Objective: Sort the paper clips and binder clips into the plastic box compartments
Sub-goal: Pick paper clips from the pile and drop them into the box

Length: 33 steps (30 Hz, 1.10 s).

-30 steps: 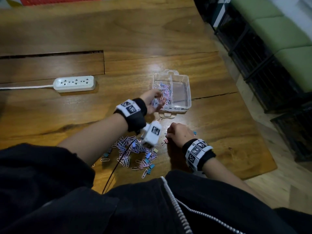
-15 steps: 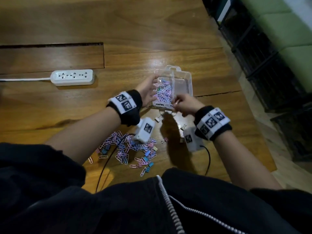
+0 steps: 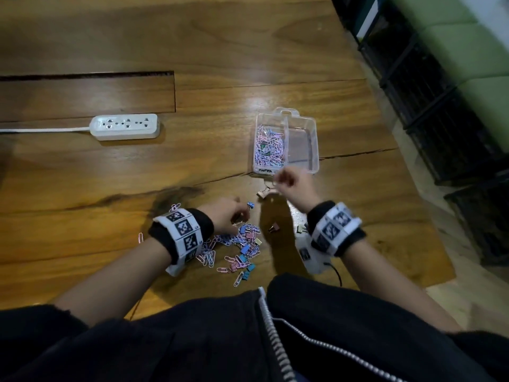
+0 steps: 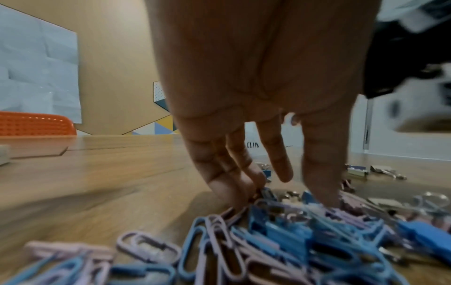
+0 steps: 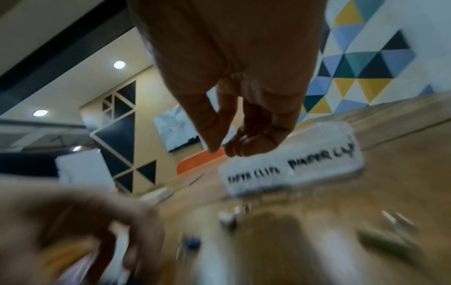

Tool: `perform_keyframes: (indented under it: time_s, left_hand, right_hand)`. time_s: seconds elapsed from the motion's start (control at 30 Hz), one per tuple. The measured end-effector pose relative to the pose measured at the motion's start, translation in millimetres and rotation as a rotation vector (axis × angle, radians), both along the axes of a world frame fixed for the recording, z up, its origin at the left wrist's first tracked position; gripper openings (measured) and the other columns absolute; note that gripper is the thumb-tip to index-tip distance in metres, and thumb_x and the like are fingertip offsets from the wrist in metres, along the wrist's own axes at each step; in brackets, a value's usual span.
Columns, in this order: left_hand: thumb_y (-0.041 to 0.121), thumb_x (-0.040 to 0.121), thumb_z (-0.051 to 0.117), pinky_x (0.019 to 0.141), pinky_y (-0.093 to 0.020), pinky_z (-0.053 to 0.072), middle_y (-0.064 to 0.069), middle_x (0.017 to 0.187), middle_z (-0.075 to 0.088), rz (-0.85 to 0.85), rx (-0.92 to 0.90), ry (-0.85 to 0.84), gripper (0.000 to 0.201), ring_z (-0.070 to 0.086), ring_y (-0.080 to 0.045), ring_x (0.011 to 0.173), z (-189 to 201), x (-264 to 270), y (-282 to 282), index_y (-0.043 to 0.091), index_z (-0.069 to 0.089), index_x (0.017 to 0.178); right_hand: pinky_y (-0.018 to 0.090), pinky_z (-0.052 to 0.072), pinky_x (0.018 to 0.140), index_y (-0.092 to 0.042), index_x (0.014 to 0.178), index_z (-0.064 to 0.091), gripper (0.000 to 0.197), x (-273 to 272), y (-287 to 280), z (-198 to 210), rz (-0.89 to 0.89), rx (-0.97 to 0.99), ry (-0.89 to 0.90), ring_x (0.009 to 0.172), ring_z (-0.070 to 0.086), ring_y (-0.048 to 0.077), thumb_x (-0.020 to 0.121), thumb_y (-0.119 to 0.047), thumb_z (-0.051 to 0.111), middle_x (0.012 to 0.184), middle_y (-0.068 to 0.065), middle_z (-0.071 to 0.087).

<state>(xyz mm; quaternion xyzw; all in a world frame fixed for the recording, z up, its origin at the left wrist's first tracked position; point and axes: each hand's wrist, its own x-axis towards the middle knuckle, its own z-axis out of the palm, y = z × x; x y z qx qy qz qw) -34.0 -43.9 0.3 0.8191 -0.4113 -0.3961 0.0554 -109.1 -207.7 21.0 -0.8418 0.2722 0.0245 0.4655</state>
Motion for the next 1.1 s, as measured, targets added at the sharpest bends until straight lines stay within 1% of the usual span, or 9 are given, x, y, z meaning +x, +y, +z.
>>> perform_keyframes:
  time_s: [0.03,0.1,0.27,0.5,0.67,0.83,0.9,1.0,1.1]
  left_hand:
    - [0.018,0.079,0.067,0.084,-0.024,0.045,0.003,0.112,0.042,-0.019,-0.007,-0.005,0.043,0.048,-0.018,0.106,-1.1,-1.7,1.4,0.022,0.053,0.120]
    - [0.023,0.079,0.068,0.089,-0.026,0.045,0.001,0.115,0.042,-0.030,-0.022,-0.030,0.042,0.046,-0.017,0.107,-1.6,-5.1,3.4,0.021,0.054,0.119]
    - [0.015,0.085,0.059,0.091,-0.030,0.047,-0.007,0.115,0.053,-0.018,-0.065,-0.066,0.025,0.052,-0.020,0.104,-1.2,-10.7,5.7,0.011,0.058,0.110]
    - [0.005,0.078,0.065,0.082,-0.027,0.045,0.002,0.096,0.050,0.125,-0.153,-0.007,0.032,0.049,-0.014,0.090,-3.6,-14.5,9.4,0.011,0.054,0.108]
    - [0.009,0.081,0.065,0.085,-0.026,0.047,-0.004,0.108,0.057,0.131,-0.148,-0.002,0.032,0.055,-0.019,0.100,-6.2,-19.5,11.4,0.011,0.053,0.111]
    - [0.008,0.079,0.067,0.066,-0.015,0.045,-0.002,0.094,0.056,0.387,-0.316,0.069,0.028,0.052,-0.014,0.083,1.5,-11.2,2.7,0.007,0.056,0.104]
    - [0.011,0.080,0.066,0.074,-0.022,0.049,-0.005,0.101,0.056,0.456,-0.386,0.022,0.026,0.052,-0.015,0.085,4.7,-7.8,-2.2,0.007,0.057,0.103]
    - [0.024,0.078,0.069,0.090,-0.031,0.047,-0.004,0.114,0.046,0.254,-0.287,-0.130,0.029,0.050,-0.018,0.098,1.3,-7.6,-2.8,0.016,0.061,0.104]
    - [0.039,0.077,0.067,0.094,-0.035,0.040,-0.002,0.114,0.047,-0.005,-0.109,-0.269,0.029,0.043,-0.020,0.109,-2.8,-15.7,-1.1,0.024,0.064,0.102]
  right_hand:
    - [0.018,0.046,0.068,-0.014,0.085,0.058,0.006,-13.7,8.0,-5.5,0.079,-0.052,0.064,0.078,0.048,0.009,0.083,-0.008,0.057,0.094,0.000,0.053]
    - [0.010,0.036,0.071,-0.011,0.093,0.061,0.012,-35.5,20.2,-19.0,0.199,-0.163,0.181,0.083,0.044,0.007,0.082,-0.013,0.061,0.097,-0.002,0.045]
    - [0.022,0.038,0.085,-0.005,0.094,0.061,0.013,-54.1,23.7,-37.4,0.176,-0.188,0.222,0.087,0.040,0.010,0.083,-0.012,0.060,0.096,0.001,0.044]
    - [0.023,0.036,0.089,-0.013,0.103,0.057,0.016,-65.0,29.7,-34.8,0.152,-0.408,0.148,0.102,0.040,0.014,0.088,-0.016,0.052,0.108,0.002,0.046]
    - [0.021,0.032,0.088,-0.016,0.109,0.060,0.027,-66.3,58.3,-40.5,0.348,-0.311,0.117,0.103,0.039,0.013,0.083,-0.023,0.060,0.108,0.002,0.046]
    - [0.028,0.040,0.090,-0.010,0.099,0.059,0.019,-68.4,60.7,-43.0,0.256,-0.189,0.133,0.092,0.041,0.010,0.081,-0.014,0.061,0.095,-0.006,0.043]
    - [0.027,0.039,0.089,-0.011,0.099,0.058,0.017,-69.6,61.3,-43.2,0.250,-0.182,0.156,0.091,0.040,0.009,0.082,-0.014,0.060,0.095,-0.006,0.045]
    - [0.022,0.034,0.085,-0.009,0.098,0.059,0.015,-70.6,61.1,-42.6,0.242,-0.161,0.177,0.093,0.044,0.011,0.084,-0.013,0.059,0.104,0.003,0.055]
    - [0.014,0.033,0.075,-0.008,0.094,0.059,0.011,-73.7,56.0,-40.4,0.211,-0.133,0.186,0.090,0.047,0.011,0.084,-0.014,0.058,0.097,0.001,0.054]
